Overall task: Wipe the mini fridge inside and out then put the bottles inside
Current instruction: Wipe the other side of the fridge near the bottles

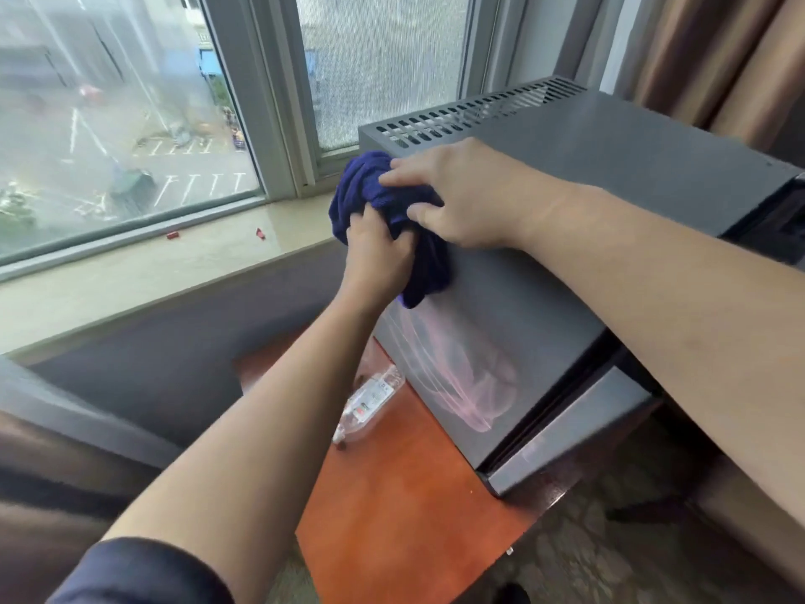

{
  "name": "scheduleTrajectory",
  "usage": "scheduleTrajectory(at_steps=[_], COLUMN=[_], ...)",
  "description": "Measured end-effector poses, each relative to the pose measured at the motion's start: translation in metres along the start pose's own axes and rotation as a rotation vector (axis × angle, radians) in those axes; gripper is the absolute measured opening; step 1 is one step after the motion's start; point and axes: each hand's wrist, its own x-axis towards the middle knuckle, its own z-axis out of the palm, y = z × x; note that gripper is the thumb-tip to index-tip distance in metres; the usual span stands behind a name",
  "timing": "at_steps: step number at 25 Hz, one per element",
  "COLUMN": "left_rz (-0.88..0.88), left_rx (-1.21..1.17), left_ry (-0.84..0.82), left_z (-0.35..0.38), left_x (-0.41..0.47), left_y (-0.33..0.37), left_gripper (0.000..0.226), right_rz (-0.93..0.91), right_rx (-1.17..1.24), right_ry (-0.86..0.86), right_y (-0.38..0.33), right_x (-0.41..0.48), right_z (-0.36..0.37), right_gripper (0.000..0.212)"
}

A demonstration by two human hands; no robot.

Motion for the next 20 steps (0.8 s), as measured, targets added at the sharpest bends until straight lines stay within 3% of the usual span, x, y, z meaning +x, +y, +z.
scheduleTrajectory(at_steps=[4,9,13,17,20], left_rz=[-0.057,-0.07,0.071,0.17,0.121], left_rx=[0.049,-0.043,-0.047,-0.044,-0.124], left_ry=[0.024,0.052,0.04,0.048,0.02], left_z=[-0.004,-0.012,0.017,0.056,0.071], left_x=[0.045,0.029,-0.058,-0.177,-0.235], left_y=[-0.019,0.001,0.018,0.048,0.078], left_gripper=[0.05,0.044,0.053,0.036,0.034], right_rz=[0.043,0.05,0.049,0.015,-0.01], right_rx=[0.023,0.01,0.054,0.128,0.189], right_ry=[0.051,0.018,0.086,0.052,0.068], right_y=[0.01,0.016,0.019,0.024,0.028], right_x=[0.005,-0.007,-0.03,-0.073,-0.114], right_z=[-0.008,-0.009,-0.016,-0.007,-0.002], right_gripper=[0.045,0.044,0.041,0.033,0.029])
